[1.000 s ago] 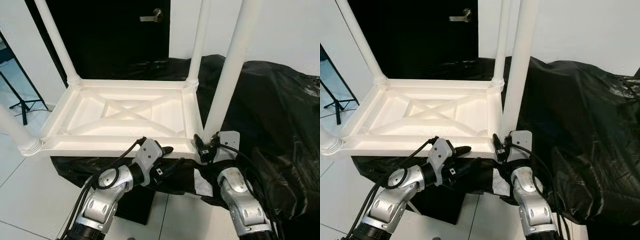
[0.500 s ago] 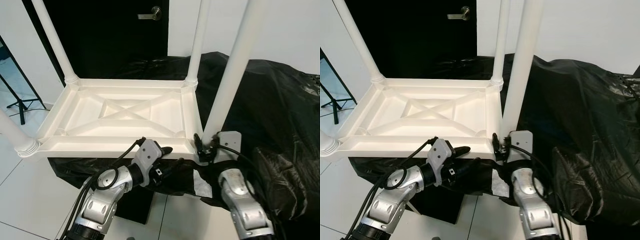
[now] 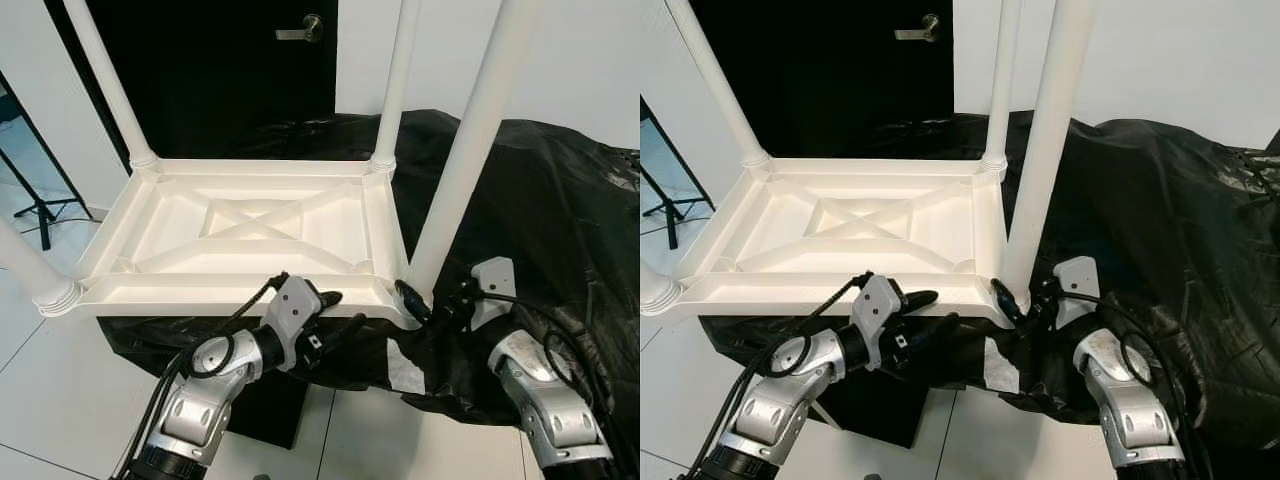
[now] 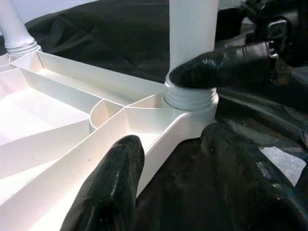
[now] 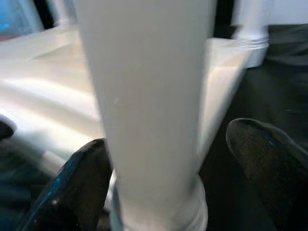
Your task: Building children table
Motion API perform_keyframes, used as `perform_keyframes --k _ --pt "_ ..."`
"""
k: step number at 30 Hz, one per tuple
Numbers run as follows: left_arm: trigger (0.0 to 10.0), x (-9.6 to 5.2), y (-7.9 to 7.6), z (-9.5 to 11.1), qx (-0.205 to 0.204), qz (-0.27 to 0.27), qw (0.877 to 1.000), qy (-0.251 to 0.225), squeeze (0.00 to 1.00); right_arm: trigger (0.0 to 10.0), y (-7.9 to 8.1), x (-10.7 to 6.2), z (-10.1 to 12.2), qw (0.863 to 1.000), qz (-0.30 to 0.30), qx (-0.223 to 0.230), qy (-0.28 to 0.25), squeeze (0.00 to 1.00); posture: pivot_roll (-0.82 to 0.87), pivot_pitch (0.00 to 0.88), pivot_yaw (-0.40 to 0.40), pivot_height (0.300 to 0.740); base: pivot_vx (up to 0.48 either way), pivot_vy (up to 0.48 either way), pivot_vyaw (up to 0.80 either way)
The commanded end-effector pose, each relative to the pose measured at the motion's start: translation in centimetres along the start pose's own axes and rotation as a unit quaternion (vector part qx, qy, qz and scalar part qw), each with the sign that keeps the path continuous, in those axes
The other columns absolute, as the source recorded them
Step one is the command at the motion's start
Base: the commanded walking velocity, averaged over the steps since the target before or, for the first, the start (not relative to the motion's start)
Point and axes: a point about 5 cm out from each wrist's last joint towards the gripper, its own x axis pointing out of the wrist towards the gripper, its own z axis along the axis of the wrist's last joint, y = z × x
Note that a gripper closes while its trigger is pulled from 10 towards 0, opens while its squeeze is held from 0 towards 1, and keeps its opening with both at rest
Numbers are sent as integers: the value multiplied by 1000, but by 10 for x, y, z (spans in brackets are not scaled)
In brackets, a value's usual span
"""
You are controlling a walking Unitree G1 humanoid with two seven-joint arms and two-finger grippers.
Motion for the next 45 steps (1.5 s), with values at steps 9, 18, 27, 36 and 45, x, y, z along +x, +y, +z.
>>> perform_keyframes --k 9,18,27,36,45 --pt "10000 -3 2 3 8 3 1000 3 0 0 7 26 0 992 127 -20 9 0 12 0 -34 740 0 0 0" --pt "10000 -6 3 4 8 12 1000 4 0 0 5 22 -8 990 140 -14 29 0 11 0 -40 740 0 0 0" --pt "10000 -2 1 5 4 10 1000 0 0 10000 1 15 -12 999 28 -13 37 0 -15 0 -36 740 0 0 0" --pt "10000 -1 -3 5 -2 3 1000 -2 0 10000 15 10 -17 992 -115 14 44 0 -30 0 -29 740 0 0 0" --pt "10000 0 -6 5 -4 1 1000 -2 0 10000 31 15 -14 970 -233 48 48 0 -18 0 -42 740 0 0 0"
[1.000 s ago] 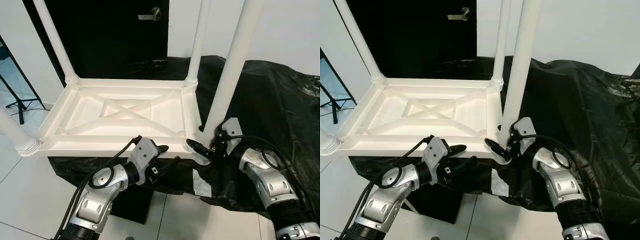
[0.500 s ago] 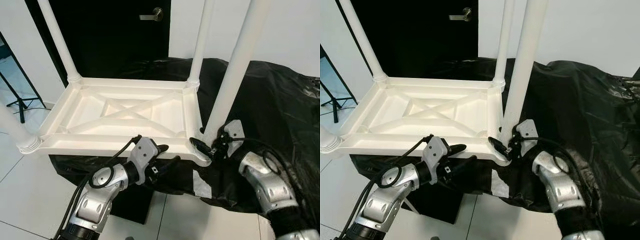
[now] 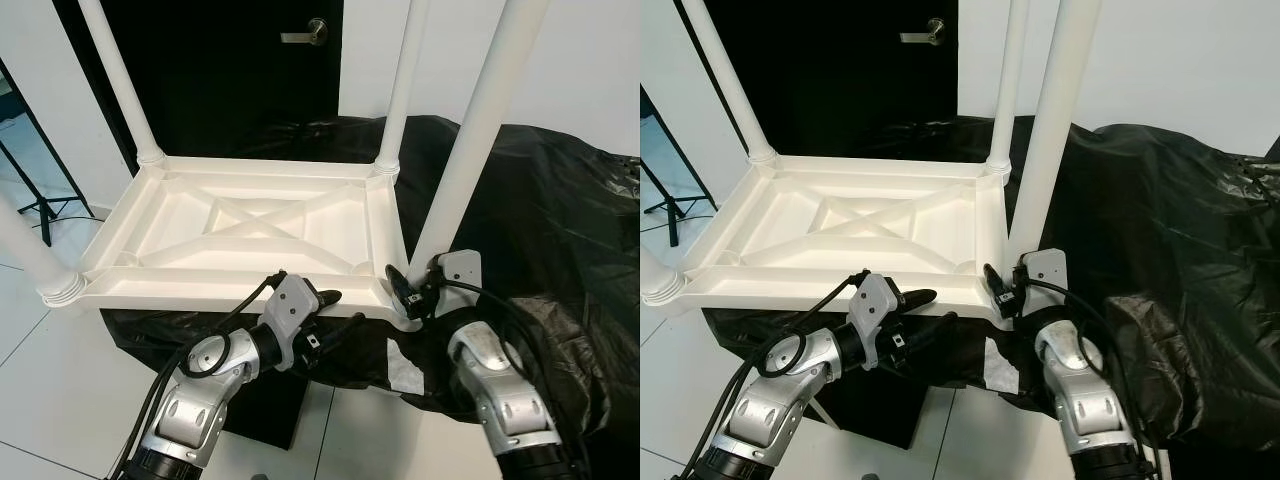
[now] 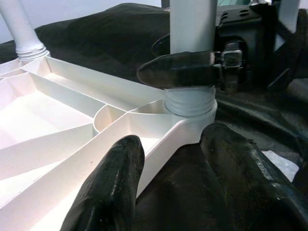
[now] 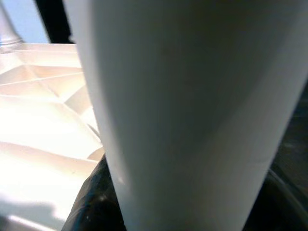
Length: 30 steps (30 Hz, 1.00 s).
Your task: Building children table
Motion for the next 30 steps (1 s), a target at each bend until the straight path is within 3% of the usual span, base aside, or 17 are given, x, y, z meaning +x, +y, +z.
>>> perform_keyframes --k 1,2,5,12,13,14,16,17,22,25,26,27,29,30 --pt "10000 1 -3 0 -2 3 1000 1 0 10000 -3 -5 -15 998 -39 -7 43 0 -18 0 -42 740 0 0 0" --pt "10000 0 -4 0 -4 4 1000 2 0 10000 5 -6 -14 997 -54 7 47 0 -13 0 -42 740 0 0 0" --pt "10000 0 -6 -1 -5 3 1000 3 0 10000 11 -6 -11 998 -44 8 39 0 -14 0 -42 740 0 0 0" --pt "10000 0 -4 0 -3 1 1000 3 0 10000 6 -7 -8 998 -49 5 32 0 -14 0 -43 740 0 0 0" --pt "10000 0 -3 0 -3 2 1000 3 0 10000 5 -7 -8 998 -48 6 30 51 -15 0 -43 740 0 0 0" --pt "10000 0 -3 0 -1 2 1000 3 0 10000 5 -7 -6 999 -38 7 24 945 -15 0 -42 740 0 0 0" --pt "10000 0 -2 0 0 2 1000 3 0 10000 5 -8 -5 999 -31 8 20 945 -15 0 -42 740 0 0 0" --pt "10000 0 -3 0 0 2 1000 3 0 10000 4 -8 -4 1000 -24 7 17 1000 -15 0 -42 740 0 0 0" --pt "10000 1 -3 0 2 -1 1000 4 0 10000 -2 -10 -1 1000 8 21 4 1000 -16 0 -37 740 0 0 0" --pt "10000 0 -2 0 5 -4 1000 6 0 10000 -21 -19 -2 995 96 14 -3 1000 -16 0 -26 740 0 0 0" --pt "10000 0 -2 0 5 -4 1000 6 0 10000 -21 -19 -2 995 96 14 -3 1000 -16 0 -26 740 0 0 0" --pt "10000 0 -1 1 6 -4 1000 7 0 10000 -27 -20 -3 992 127 10 -1 388 -18 0 -21 740 0 0 0" --pt "10000 0 -1 1 6 -4 1000 7 0 10000 -27 -20 -3 992 127 10 -1 388 -18 0 -21 740 0 0 0" --pt "10000 0 0 1 7 -4 1000 8 0 10000 -34 -20 -5 988 156 2 3 0 -17 0 -19 740 0 0 0"
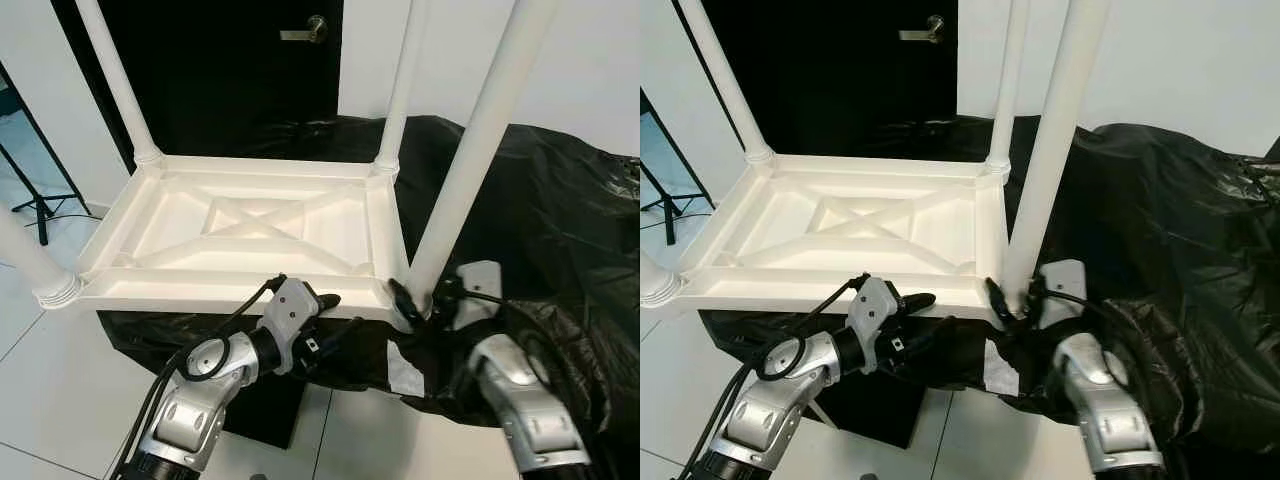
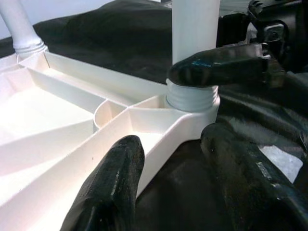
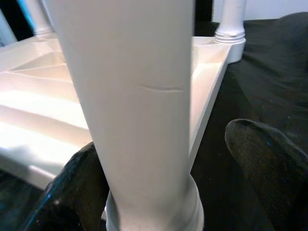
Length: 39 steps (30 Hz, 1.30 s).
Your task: Building children table
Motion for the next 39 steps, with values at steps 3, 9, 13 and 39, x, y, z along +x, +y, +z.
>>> perform_keyframes --k 3,9,13,39 --pt "10000 2 1 2 4 -1 1000 1 0 10000 -13 5 -5 996 84 -16 14 0 -14 0 -16 740 0 0 0" --pt "10000 3 2 3 5 2 1000 -1 0 10000 -11 26 -1 985 166 -41 25 0 2 0 -28 740 0 0 0" --pt "10000 2 2 3 5 5 1000 -2 0 9529 -7 34 0 976 207 -58 32 0 9 0 -36 740 0 0 0" --pt "10000 1 -1 3 -2 3 1000 -2 0 0 -2 16 -19 998 -2 -42 51 0 -17 0 -19 740 0 0 0"
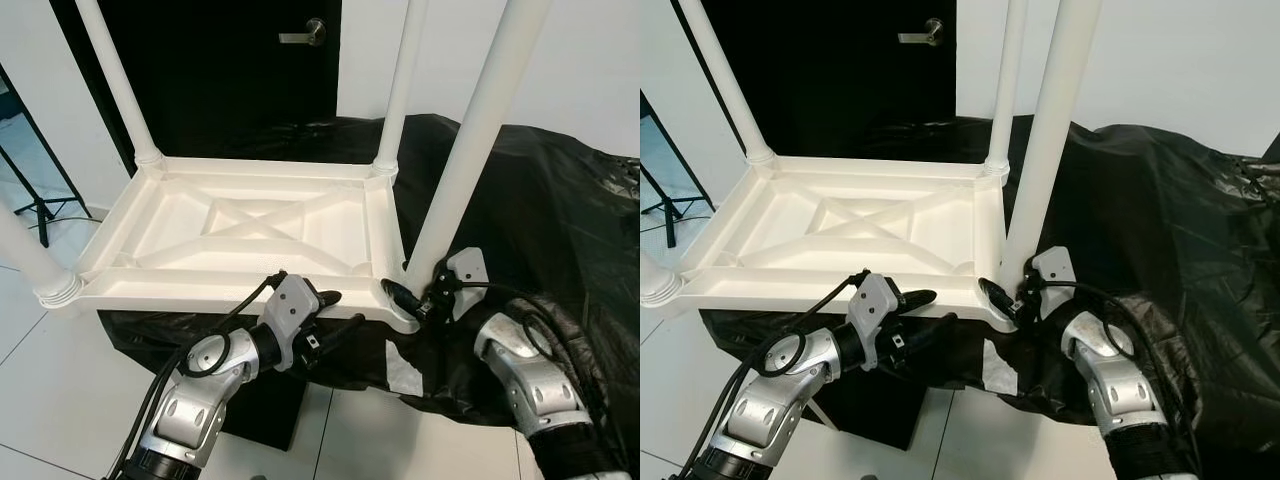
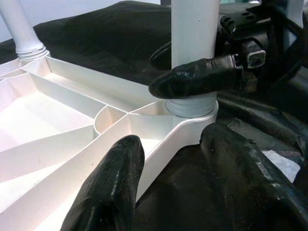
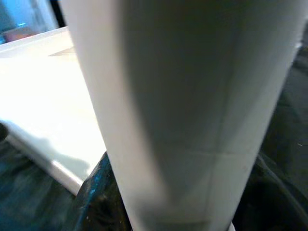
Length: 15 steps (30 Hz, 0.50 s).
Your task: Building children table
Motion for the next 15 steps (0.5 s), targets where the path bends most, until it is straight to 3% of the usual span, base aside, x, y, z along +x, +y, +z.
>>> perform_keyframes --k 1,5,9,13,14,15 --pt "10000 1 -2 1 -2 1 1000 1 0 0 -3 -6 -15 996 -70 -10 46 0 -18 0 -16 740 0 0 0" --pt "10000 0 -3 1 -2 -1 1000 2 0 0 0 -6 -14 991 -123 -3 45 0 -20 0 -14 740 0 0 0" --pt "10000 1 -4 0 -2 -4 1000 3 0 0 14 0 -9 980 -195 18 39 0 -17 0 -18 740 0 0 0" --pt "10000 1 -4 0 -4 -3 1000 2 0 0 29 6 -4 976 -211 46 32 0 -17 0 -19 740 0 0 0" --pt "10000 1 -4 0 -4 -2 1000 2 0 4784 32 7 -3 976 -209 52 29 0 -17 0 -19 740 0 0 0" --pt "10000 1 -4 0 -4 -2 1000 2 0 4784 32 7 -3 976 -209 52 29 0 -17 0 -19 740 0 0 0"
